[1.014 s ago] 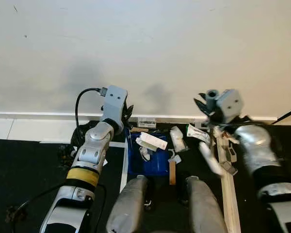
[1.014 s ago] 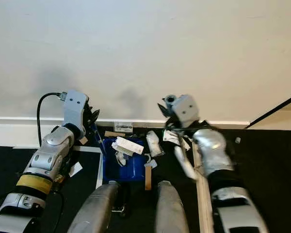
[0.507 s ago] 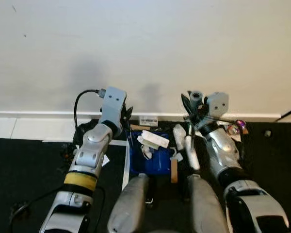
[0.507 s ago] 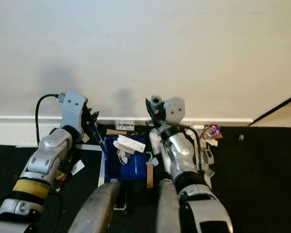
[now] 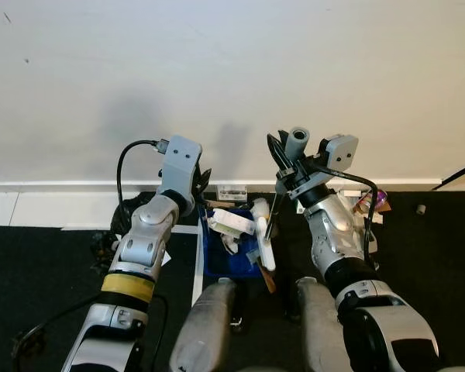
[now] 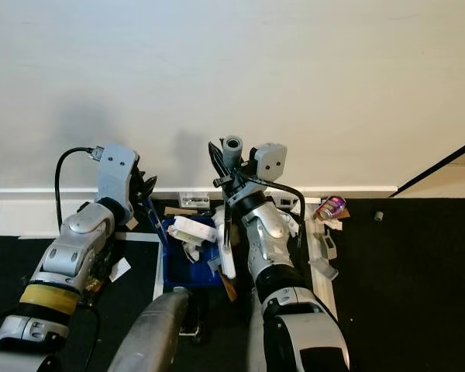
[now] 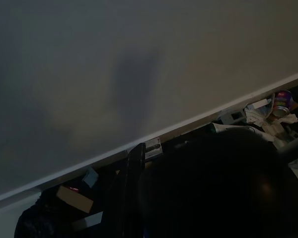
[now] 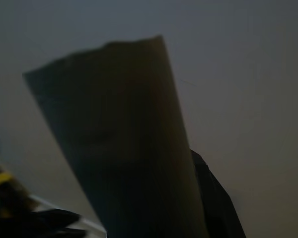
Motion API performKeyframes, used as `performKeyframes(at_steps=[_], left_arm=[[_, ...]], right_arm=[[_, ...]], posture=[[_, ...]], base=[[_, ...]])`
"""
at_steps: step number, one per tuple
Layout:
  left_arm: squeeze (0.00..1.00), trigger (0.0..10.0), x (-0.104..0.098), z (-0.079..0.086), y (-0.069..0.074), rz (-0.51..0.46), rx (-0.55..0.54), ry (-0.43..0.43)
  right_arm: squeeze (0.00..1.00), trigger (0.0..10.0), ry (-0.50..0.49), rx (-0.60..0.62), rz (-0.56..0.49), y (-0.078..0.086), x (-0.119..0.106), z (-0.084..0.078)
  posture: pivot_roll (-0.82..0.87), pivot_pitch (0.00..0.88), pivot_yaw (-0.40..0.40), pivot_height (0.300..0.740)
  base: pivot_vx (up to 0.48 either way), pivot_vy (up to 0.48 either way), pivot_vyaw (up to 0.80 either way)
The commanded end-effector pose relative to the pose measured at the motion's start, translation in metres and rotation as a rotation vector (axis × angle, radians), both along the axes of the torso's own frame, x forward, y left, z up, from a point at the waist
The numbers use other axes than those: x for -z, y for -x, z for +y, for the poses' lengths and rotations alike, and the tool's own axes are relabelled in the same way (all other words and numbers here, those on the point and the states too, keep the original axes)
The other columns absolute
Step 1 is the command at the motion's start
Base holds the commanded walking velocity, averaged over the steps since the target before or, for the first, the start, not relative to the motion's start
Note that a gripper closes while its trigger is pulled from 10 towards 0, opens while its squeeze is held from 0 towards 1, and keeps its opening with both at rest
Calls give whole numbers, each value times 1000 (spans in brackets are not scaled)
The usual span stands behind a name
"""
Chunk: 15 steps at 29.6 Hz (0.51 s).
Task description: Sweep floor
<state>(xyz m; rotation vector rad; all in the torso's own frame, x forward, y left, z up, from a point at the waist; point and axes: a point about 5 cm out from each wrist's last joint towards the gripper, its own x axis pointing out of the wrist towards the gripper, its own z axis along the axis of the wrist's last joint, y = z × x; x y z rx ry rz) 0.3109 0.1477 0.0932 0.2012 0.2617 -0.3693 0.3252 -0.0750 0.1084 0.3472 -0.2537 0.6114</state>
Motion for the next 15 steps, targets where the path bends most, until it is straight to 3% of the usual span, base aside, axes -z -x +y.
performKeyframes(at_steps=[1,7,11,15], left_arm=[[0,10000,23,-5,9,107,21,-7],[0,10000,20,-7,3,109,-14,52],[0,10000,1,8,-9,70,-109,204],[0,10000,-14,23,-14,23,-151,283]], right_arm=[[0,10000,-138,-90,-97,4,-24,30],[0,10000,-140,-212,-189,18,-44,30],[0,10000,-76,-248,-223,33,-47,13],[0,10000,-48,-251,-253,37,-56,2]], posture=[[70,248,65,740],[41,240,52,740],[25,230,40,740],[11,219,34,740]], base=[[0,0,0],[0,0,0],[0,0,0],[0,0,0]])
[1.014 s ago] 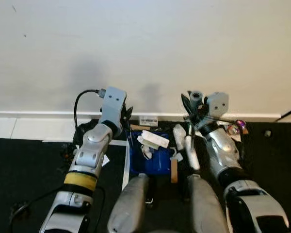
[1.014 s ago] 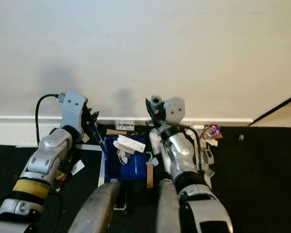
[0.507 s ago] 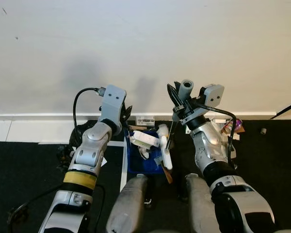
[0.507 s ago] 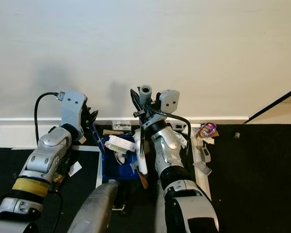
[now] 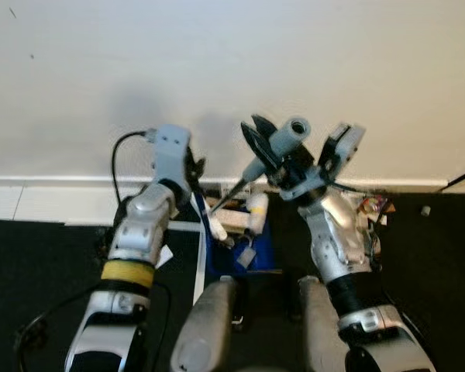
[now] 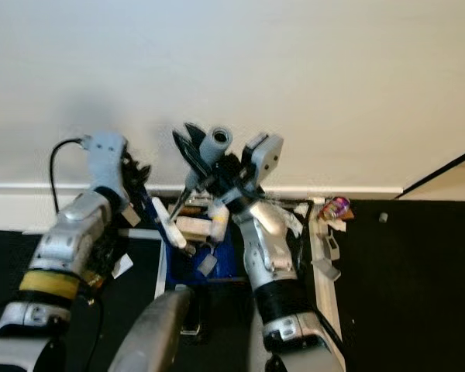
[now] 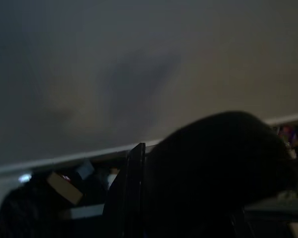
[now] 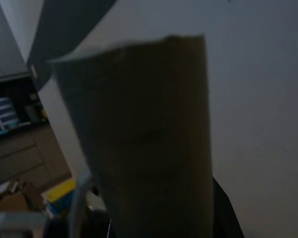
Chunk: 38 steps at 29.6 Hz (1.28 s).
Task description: Sweep floor
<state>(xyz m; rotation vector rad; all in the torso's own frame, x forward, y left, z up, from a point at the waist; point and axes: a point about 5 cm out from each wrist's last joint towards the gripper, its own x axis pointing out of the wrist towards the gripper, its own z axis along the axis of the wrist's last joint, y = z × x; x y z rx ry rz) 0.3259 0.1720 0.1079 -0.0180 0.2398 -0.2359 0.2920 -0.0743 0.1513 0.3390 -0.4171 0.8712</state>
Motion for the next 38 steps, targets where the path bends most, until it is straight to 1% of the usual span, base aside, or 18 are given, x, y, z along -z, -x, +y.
performKeyframes(at_steps=[1,4,5,8,9,10,12,15,17,18,19,20,24,28,30,33,37,38], left_arm=[[0,10000,-4,4,0,-6,-4,106],[0,10000,-23,19,-1,-65,-23,186],[0,10000,-23,19,-1,-65,-23,186],[0,10000,-29,22,0,-89,-13,205],[0,10000,-35,20,2,-115,9,217],[0,10000,-35,20,2,-115,9,217],[0,10000,-38,15,4,-127,41,224],[0,10000,-40,12,5,-129,62,228],[0,10000,-42,3,6,-128,100,243],[0,10000,-42,3,6,-128,100,243],[0,10000,-44,-4,8,-124,132,260],[0,10000,-44,-7,8,-122,147,265],[0,10000,-46,-11,9,-117,172,266],[0,10000,-42,-7,10,-81,179,185],[0,10000,-30,4,9,-33,154,112],[0,10000,-16,23,10,29,102,17],[0,10000,-12,30,10,50,82,-14],[0,10000,-9,41,8,65,50,-46]], right_arm=[[0,10000,-21,-29,-59,7,-17,-2],[0,10000,-27,-3,-153,7,-53,-19],[0,10000,-27,-3,-153,7,-53,-19],[0,10000,-28,59,-218,1,-75,-34],[0,10000,-22,168,-301,-10,-100,-58],[0,10000,-22,168,-301,-10,-100,-58],[0,10000,-23,269,-376,-16,-124,-79],[0,10000,-35,318,-407,-17,-137,-89],[0,10000,-61,377,-449,-17,-157,-106],[0,10000,-61,377,-449,-17,-157,-106],[0,10000,-95,417,-467,-14,-172,-120],[0,10000,-117,436,-469,-13,-178,-127],[0,10000,-102,492,-462,-13,-179,-142],[0,10000,-96,534,-410,-15,-170,-155],[0,10000,-120,542,-339,-15,-157,-162],[0,10000,-58,502,-227,-13,-129,-158],[0,10000,-33,482,-172,-11,-118,-154],[0,10000,0,479,-115,-7,-107,-152]], posture=[[11,219,34,740],[4,202,24,740],[4,202,24,740],[3,196,20,740],[-2,184,15,740],[-2,184,15,740],[-4,182,15,740],[-7,176,13,740],[-13,165,11,740],[-13,165,11,740],[-14,160,11,740],[-17,156,11,740],[-23,150,14,740],[-23,150,14,740],[-27,147,20,740],[-29,148,26,740],[-27,149,30,740],[-31,150,32,740]], base=[[0,0,0],[0,0,0],[0,0,0],[0,0,0],[0,0,0],[0,0,0],[0,0,0],[0,0,0],[0,0,0],[0,0,0],[0,0,0],[0,0,0],[0,0,0],[0,0,0],[0,0,0],[0,0,0],[0,0,0],[0,0,0]])
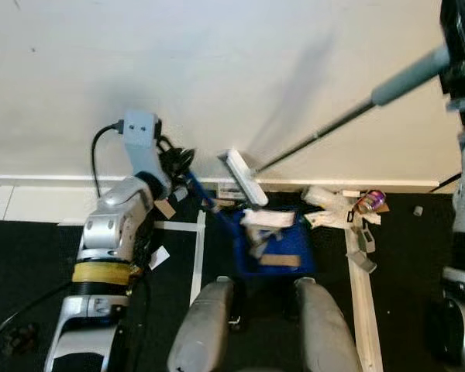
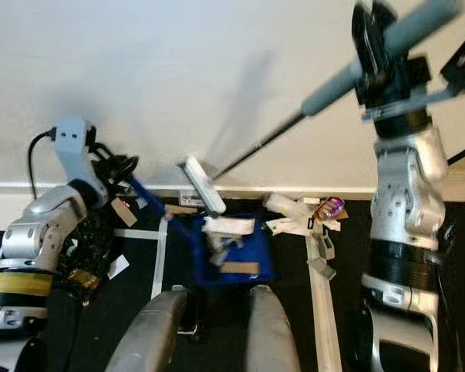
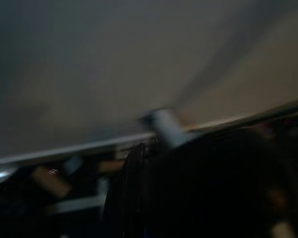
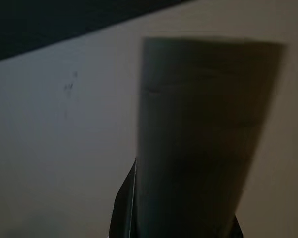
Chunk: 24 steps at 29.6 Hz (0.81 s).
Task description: Sweep floor
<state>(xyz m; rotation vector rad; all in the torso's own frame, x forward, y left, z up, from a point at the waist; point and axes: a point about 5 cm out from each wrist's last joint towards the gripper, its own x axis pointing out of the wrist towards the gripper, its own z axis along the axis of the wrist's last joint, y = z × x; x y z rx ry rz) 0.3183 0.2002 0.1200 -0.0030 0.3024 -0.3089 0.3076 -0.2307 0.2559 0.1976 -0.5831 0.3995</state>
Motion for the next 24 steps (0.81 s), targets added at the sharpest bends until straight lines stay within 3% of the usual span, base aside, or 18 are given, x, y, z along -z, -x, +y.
performKeyframes(at_steps=[1,3,7,10,12,16,19,24], left_arm=[[0,10000,4,16,0,10,-35,-41],[0,10000,4,20,-1,18,-45,-49],[0,10000,0,31,-3,8,-59,-59],[0,10000,-6,40,-5,-13,-75,-58],[0,10000,-16,47,-8,-42,-103,-36],[0,10000,-29,52,-11,-79,-136,-2],[0,10000,-42,53,-12,-108,-164,51],[0,10000,-51,53,-9,-102,-187,102]], right_arm=[[0,10000,29,-17,18,10,0,4],[0,10000,20,-21,23,12,1,4],[0,10000,29,26,64,18,2,-14],[0,10000,61,87,141,19,14,-27],[0,10000,63,139,233,18,34,-32],[0,10000,61,155,337,16,58,-27],[0,10000,137,204,486,9,86,-15],[0,10000,123,173,522,3,97,-5]], posture=[[-31,150,32,740],[-35,151,32,740],[-50,149,37,740],[-57,149,38,740],[-57,149,38,740],[-54,145,40,740],[-43,138,37,740],[-35,134,38,740]], base=[[0,0,0],[0,0,0],[0,0,0],[0,0,0],[0,0,0],[0,0,0],[0,0,0],[0,0,0]])
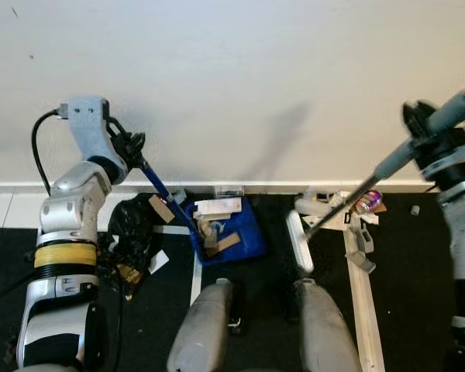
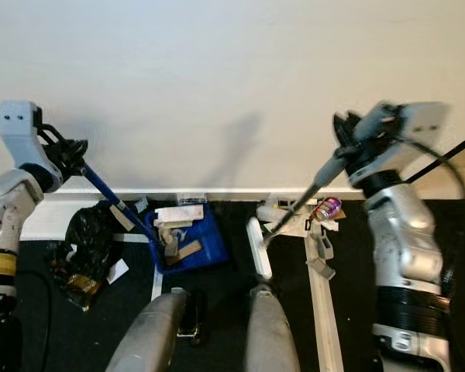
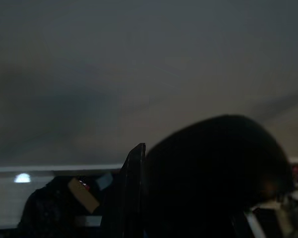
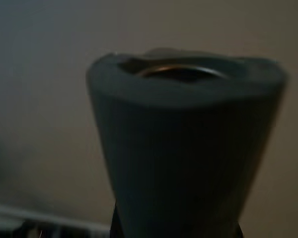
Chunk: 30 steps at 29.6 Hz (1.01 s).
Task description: Sweep floor
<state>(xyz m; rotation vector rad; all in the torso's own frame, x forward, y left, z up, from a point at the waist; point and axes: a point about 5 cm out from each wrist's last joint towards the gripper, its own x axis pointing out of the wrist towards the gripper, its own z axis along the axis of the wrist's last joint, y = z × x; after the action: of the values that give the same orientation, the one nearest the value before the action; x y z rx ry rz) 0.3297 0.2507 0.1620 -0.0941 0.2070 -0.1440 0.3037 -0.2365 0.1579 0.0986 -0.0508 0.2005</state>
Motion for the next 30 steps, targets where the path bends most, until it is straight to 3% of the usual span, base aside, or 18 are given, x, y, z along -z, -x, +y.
performKeyframes(at_steps=[1,9,13,17,24,30], left_arm=[[0,10000,-11,1,4,-20,-7,34],[0,10000,-23,-1,18,-3,3,59],[0,10000,-29,7,26,5,-30,76],[0,10000,-37,26,44,-82,-62,115],[0,10000,-25,35,71,-91,-96,51],[0,10000,-14,20,86,-129,-163,-46]], right_arm=[[0,10000,-51,-10,-10,-3,1,4],[0,10000,11,-10,-58,-9,2,14],[0,10000,18,-35,-88,-11,-4,19],[0,10000,18,-6,-145,-15,-15,16],[0,10000,-4,0,-141,-19,-9,19],[0,10000,-64,-23,-86,-25,9,37]], posture=[[-35,134,38,740],[-15,119,35,740],[-10,111,32,740],[-11,105,29,740],[-5,98,19,740],[27,82,-1,740]], base=[[0,0,0],[0,0,0],[0,0,0],[0,0,0],[0,0,0],[0,0,0]])
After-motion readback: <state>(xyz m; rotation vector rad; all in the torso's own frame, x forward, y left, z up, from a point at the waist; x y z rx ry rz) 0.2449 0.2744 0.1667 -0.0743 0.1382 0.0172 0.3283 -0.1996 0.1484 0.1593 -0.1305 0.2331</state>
